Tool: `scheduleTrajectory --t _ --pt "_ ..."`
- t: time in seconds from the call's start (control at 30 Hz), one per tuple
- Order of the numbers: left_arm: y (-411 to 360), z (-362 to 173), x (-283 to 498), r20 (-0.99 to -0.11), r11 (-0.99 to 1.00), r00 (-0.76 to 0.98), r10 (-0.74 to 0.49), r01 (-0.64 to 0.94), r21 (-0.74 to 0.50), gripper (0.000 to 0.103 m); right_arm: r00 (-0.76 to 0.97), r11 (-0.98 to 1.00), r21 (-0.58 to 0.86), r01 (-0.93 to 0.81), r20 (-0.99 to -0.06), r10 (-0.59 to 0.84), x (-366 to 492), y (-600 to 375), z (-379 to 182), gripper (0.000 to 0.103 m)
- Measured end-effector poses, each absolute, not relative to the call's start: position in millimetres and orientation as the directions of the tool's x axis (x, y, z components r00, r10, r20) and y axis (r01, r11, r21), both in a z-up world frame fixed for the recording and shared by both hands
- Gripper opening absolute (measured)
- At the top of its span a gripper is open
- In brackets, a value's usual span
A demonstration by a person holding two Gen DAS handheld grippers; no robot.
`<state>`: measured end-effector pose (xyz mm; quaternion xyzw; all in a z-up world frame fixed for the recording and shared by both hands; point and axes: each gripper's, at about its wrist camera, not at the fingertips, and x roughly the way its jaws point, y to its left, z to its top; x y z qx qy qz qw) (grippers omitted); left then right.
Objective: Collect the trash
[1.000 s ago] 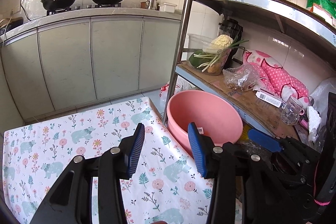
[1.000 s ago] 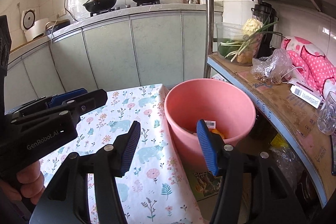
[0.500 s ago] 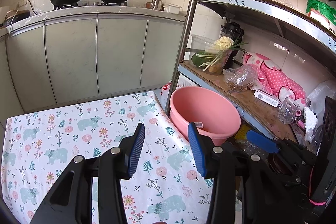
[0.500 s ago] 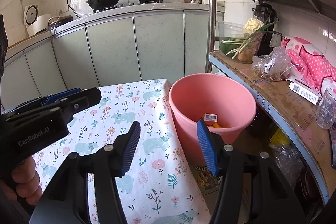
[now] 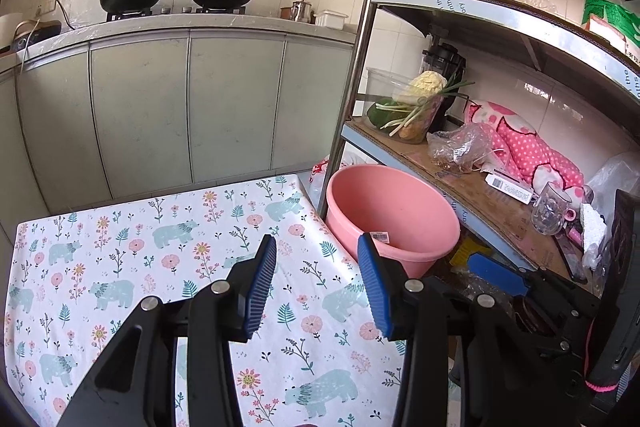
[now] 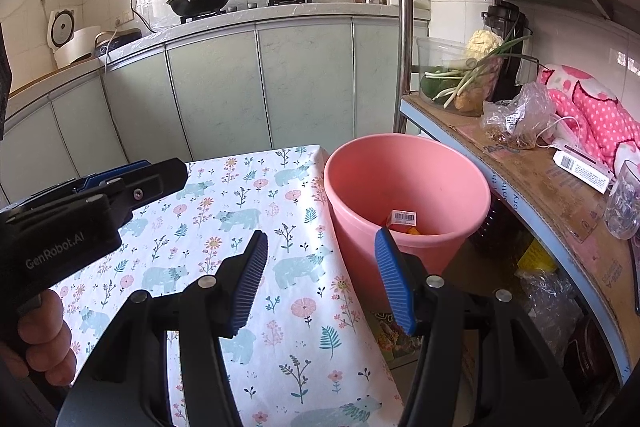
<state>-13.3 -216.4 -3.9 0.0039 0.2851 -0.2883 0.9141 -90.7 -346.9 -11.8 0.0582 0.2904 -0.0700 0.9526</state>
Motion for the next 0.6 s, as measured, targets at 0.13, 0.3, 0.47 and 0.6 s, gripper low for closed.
scheduleTrajectory --t 0.13,0.3,0.47,0.6 --pt "-217.2 -4.8 -14.2 -0.524 0.831 0.669 -0.526 0.535 -0.152 0.042 0.82 0.984 0.073 0.165 -0.565 -0.096 -91.4 -347.0 -13.6 0.056" --pt "-217.1 -5.3 -14.2 -0.524 0.83 0.669 -0.528 0.537 -0.151 0.042 0.819 0.984 0.074 0.164 -0.566 -0.094 -91.0 -347.1 -13.9 0.056" --pt "-218.0 -5.7 -14.9 -0.524 0.828 0.667 -0.53 0.54 -0.15 0.042 0.818 0.984 0.075 0.164 -0.568 -0.093 -90.6 -346.9 -14.7 0.056" --pt "-218.4 -5.9 -15.2 -0.525 0.825 0.663 -0.534 0.544 -0.151 0.042 0.817 0.984 0.077 0.163 -0.57 -0.091 -89.9 -347.7 -16.1 0.056"
